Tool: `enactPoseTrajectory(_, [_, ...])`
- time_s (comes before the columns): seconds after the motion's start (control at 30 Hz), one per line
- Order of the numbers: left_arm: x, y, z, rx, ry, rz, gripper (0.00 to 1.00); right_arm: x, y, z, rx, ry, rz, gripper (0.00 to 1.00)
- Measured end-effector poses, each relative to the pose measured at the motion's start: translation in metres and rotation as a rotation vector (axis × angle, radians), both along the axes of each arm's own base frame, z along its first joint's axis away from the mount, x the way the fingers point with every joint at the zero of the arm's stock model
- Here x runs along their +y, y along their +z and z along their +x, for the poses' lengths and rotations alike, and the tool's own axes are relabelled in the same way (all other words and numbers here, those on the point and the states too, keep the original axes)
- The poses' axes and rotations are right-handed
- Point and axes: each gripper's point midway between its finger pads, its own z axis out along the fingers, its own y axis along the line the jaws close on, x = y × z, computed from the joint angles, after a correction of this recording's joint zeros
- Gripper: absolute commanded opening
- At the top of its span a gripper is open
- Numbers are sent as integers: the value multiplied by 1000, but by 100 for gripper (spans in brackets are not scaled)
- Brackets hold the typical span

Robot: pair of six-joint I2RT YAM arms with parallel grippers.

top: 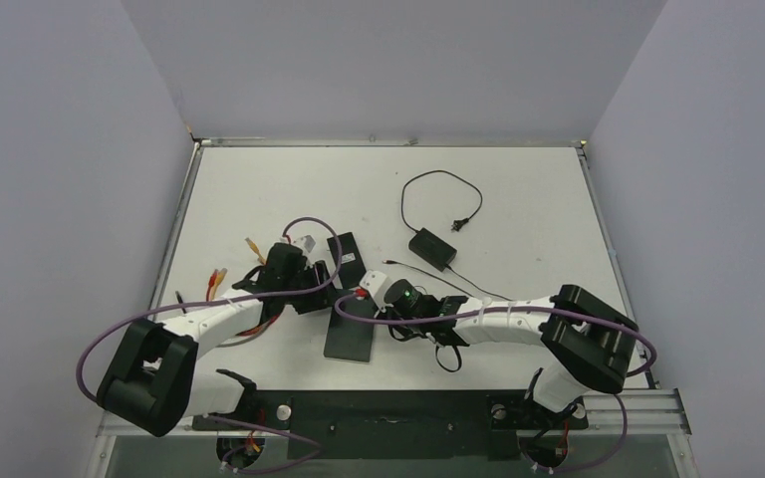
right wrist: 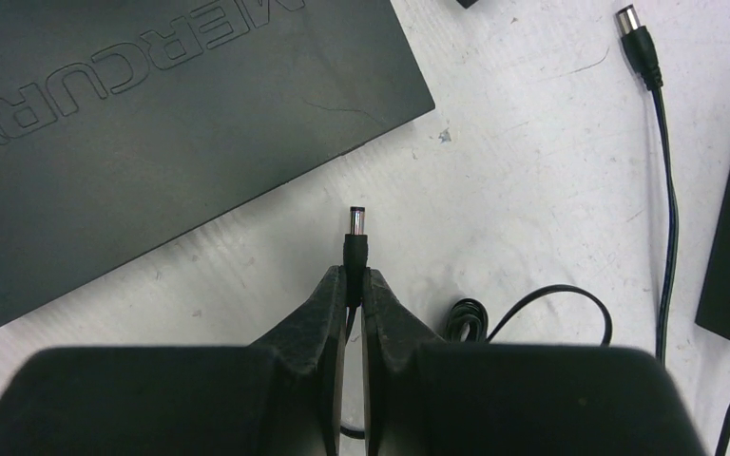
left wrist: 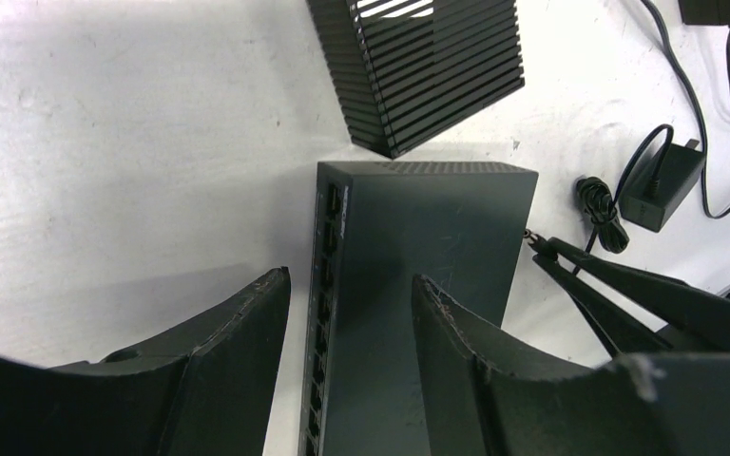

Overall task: Insert the plug into the switch port
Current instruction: Insert the power into the switch port.

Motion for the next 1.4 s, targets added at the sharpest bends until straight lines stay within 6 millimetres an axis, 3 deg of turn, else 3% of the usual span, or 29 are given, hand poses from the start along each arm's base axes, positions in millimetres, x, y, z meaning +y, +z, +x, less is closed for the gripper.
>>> enactPoseTrajectory(0.47, [-7, -9, 17, -3, -16, 12, 47, 8, -3, 14, -37, 3, 26, 0])
enactPoseTrajectory(1.4, [-10, -10, 20, -1, -28, 7, 45, 16, -4, 15, -48, 36, 71, 0])
